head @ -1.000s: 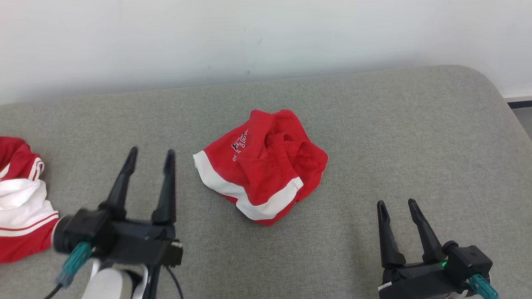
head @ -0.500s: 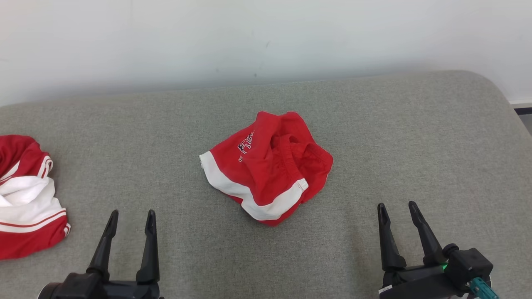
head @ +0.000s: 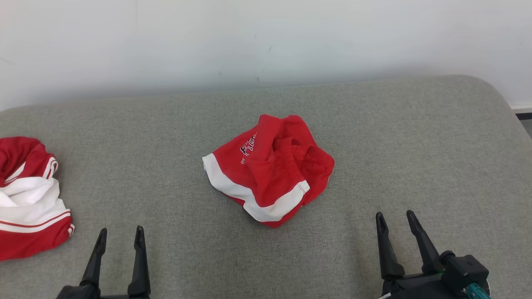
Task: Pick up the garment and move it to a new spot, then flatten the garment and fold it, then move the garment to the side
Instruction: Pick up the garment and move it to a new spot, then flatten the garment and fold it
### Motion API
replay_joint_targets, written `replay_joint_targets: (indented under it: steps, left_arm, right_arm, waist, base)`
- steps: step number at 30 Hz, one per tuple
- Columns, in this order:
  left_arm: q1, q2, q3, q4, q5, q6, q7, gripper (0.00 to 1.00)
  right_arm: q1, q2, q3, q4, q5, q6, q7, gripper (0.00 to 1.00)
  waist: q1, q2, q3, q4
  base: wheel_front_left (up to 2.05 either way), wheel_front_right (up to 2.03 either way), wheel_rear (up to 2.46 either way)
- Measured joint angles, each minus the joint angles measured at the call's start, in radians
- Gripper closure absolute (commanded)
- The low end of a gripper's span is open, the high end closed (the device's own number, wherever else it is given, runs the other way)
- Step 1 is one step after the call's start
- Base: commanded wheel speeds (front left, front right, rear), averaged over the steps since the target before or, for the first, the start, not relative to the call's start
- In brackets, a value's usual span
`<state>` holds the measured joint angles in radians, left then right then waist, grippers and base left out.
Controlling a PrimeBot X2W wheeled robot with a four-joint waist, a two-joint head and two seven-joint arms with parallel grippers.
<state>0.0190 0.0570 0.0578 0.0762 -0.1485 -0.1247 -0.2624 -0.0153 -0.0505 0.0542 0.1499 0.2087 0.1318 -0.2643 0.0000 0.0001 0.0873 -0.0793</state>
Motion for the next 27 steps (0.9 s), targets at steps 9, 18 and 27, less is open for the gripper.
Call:
replay_joint_targets:
  steps: [9,18,27]
  left_arm:
    - [0.018,-0.005,-0.015,0.000,0.026,-0.005,0.000,0.00]
    - [0.025,-0.006,-0.044,0.001,0.033,-0.005,0.000,0.00]
    - [0.034,-0.006,-0.049,0.016,0.036,-0.005,0.000,0.00]
  right_arm:
    - [0.016,0.000,-0.002,0.018,-0.007,0.000,0.000,0.00]
    - [0.020,0.000,-0.006,0.025,-0.007,0.000,0.000,0.00]
    - [0.020,0.000,-0.003,0.028,-0.007,0.000,0.000,0.00]
  waist:
    - [0.0000,0.0000,-0.007,0.006]
    - [0.0000,0.0000,-0.007,0.017]
    - [0.0000,0.0000,-0.010,0.020]
  base:
    - [0.00,0.00,0.00]
    - [0.00,0.00,0.00]
    - [0.00,0.00,0.00]
